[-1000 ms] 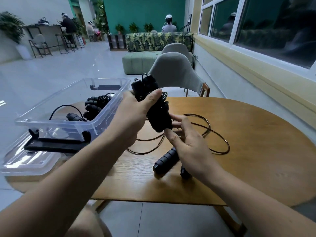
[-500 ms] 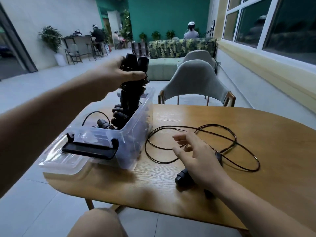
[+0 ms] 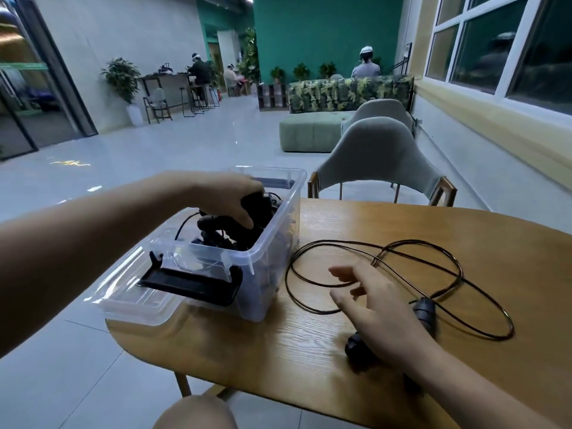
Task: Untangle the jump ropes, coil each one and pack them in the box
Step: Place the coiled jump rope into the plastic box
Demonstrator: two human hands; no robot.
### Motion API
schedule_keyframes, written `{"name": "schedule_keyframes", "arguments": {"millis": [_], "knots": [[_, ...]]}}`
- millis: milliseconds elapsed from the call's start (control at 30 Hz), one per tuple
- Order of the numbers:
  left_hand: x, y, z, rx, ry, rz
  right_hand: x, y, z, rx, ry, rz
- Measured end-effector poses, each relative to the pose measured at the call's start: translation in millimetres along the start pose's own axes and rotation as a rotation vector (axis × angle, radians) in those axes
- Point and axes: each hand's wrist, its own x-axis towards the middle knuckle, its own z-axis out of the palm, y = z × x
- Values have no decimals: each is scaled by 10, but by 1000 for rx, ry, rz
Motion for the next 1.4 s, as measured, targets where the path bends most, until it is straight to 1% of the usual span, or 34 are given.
{"name": "schedule_keyframes", "arguments": {"millis": [100, 167, 267, 333, 400, 533, 667, 767, 833, 933, 1067, 1200, 1300, 1400], "knots": [[84, -6, 145, 79, -105, 78, -16, 14, -3, 0, -22, 6], [119, -10, 243, 59, -152, 100, -20, 30, -6, 9, -23, 13], [133, -26, 279, -59, -164, 40, -14, 36, -1, 16, -26, 20], [143, -21, 278, -73, -187, 11, -14, 35, 4, 16, -35, 23], [176, -12, 313, -82, -204, 28, -18, 32, 7, 14, -42, 22], [241, -37, 440, -131, -145, 62, -28, 28, -4, 25, -32, 25], [197, -176, 561, -280, -62, 63, -37, 16, -14, 31, -33, 23], [128, -265, 587, -346, -91, 21, -42, 17, -1, 12, -47, 26], [111, -301, 579, -304, -104, 14, -37, 12, -2, 2, -49, 24], [84, -280, 530, -238, -126, 53, -42, 0, -15, 15, -46, 28], [0, -308, 417, -320, -119, 17, -75, -10, -49, 28, -42, 26], [-116, -300, 242, -325, -37, -6, -85, -4, -67, 19, -40, 32], [-229, -302, 71, -288, 59, 15, -82, 3, -82, 25, -34, 32], [-385, -322, -82, -371, 128, 35, -77, 5, -99, 28, -27, 28]]}}
